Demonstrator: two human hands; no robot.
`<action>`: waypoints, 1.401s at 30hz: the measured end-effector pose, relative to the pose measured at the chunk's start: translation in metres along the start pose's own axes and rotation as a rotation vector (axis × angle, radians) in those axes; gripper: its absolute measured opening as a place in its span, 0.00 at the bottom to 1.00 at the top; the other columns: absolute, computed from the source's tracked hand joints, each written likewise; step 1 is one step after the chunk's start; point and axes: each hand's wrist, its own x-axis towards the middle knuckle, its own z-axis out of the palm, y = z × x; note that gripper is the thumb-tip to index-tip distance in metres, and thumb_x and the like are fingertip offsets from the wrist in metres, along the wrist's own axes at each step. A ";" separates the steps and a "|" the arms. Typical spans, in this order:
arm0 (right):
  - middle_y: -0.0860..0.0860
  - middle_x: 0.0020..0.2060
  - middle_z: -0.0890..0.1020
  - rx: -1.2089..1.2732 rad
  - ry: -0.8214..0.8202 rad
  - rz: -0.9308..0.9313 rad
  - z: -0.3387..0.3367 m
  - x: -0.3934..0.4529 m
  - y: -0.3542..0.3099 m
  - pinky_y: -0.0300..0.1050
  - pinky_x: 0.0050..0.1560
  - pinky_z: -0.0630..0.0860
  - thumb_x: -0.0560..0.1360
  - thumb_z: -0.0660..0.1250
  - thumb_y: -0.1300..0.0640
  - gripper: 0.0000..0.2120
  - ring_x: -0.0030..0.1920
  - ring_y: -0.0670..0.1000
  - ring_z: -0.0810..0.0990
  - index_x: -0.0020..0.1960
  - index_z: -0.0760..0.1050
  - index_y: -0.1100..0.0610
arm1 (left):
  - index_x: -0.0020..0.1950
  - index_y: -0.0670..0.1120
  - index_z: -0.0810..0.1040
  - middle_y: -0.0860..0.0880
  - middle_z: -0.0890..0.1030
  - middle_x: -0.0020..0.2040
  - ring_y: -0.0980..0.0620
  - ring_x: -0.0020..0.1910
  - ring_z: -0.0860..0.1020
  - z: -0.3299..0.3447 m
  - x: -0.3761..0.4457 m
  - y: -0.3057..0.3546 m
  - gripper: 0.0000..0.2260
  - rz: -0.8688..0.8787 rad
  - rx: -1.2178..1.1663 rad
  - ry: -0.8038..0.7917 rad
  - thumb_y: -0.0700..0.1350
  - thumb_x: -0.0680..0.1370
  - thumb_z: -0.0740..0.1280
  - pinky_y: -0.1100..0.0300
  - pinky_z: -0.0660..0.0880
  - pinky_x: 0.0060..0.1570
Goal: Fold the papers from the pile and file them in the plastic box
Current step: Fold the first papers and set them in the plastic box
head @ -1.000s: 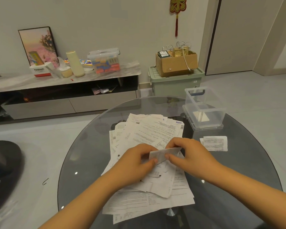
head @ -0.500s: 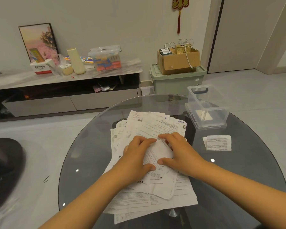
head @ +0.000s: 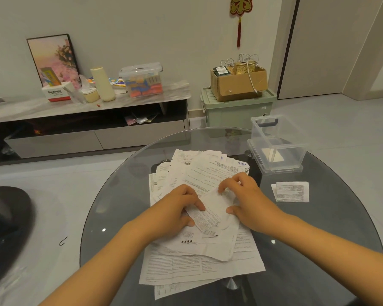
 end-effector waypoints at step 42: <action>0.43 0.51 0.70 -0.010 -0.011 0.085 -0.001 -0.006 -0.003 0.38 0.56 0.69 0.72 0.70 0.51 0.13 0.55 0.45 0.67 0.52 0.69 0.48 | 0.59 0.53 0.71 0.56 0.67 0.53 0.58 0.48 0.70 0.020 0.021 0.030 0.16 -0.062 -0.007 0.184 0.47 0.74 0.71 0.64 0.70 0.54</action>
